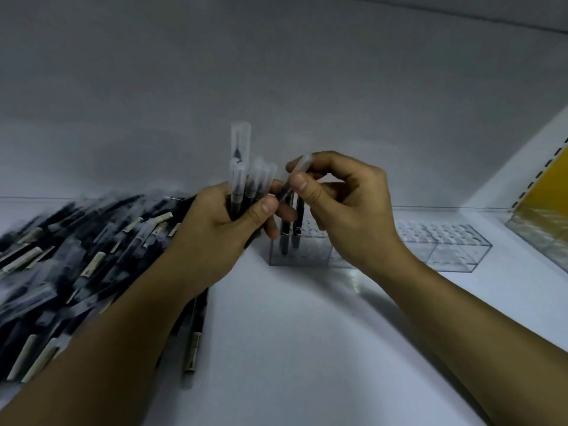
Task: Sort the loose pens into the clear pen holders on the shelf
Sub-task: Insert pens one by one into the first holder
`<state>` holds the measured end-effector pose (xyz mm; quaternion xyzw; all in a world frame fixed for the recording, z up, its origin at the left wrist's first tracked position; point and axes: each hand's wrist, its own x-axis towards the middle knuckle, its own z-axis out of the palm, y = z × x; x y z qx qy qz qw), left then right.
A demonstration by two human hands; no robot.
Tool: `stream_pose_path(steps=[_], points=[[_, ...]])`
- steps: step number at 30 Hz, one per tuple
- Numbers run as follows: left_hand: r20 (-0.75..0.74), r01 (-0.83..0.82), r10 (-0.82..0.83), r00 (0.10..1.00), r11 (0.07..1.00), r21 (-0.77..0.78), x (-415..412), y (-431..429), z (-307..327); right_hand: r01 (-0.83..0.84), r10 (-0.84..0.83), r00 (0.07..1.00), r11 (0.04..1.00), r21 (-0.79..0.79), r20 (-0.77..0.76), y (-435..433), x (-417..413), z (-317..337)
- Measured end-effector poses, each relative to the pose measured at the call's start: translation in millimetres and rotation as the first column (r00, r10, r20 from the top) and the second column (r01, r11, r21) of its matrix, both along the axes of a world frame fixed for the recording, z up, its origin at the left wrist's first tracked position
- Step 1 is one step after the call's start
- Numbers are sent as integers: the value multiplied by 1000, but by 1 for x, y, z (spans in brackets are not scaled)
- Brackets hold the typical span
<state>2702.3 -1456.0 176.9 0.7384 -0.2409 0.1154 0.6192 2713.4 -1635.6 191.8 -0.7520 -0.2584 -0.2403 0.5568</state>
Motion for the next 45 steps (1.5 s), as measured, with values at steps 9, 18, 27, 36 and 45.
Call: stream_pose_path(steps=[9,18,27,36,45], points=[[-46,7,-8,999,1000,-19,5,8,-6,-9,18,999,985,172,-49,0,-3,7],[-142,-98,88,986,993,-60,12,9,-14,137,-166,982,951,278,84,-13,7,14],[-147,-20,1,989,992,-124,15,6,-15,260,-270,955,961,92,125,-16,10,10],[-235,-36,-18,972,974,-222,15,6,-14,291,-281,955,950,-112,94,-16,13,4],[-266,64,-152,952,947,-314,14,9,-13,283,-214,948,903,-323,234,-11,9,-5]])
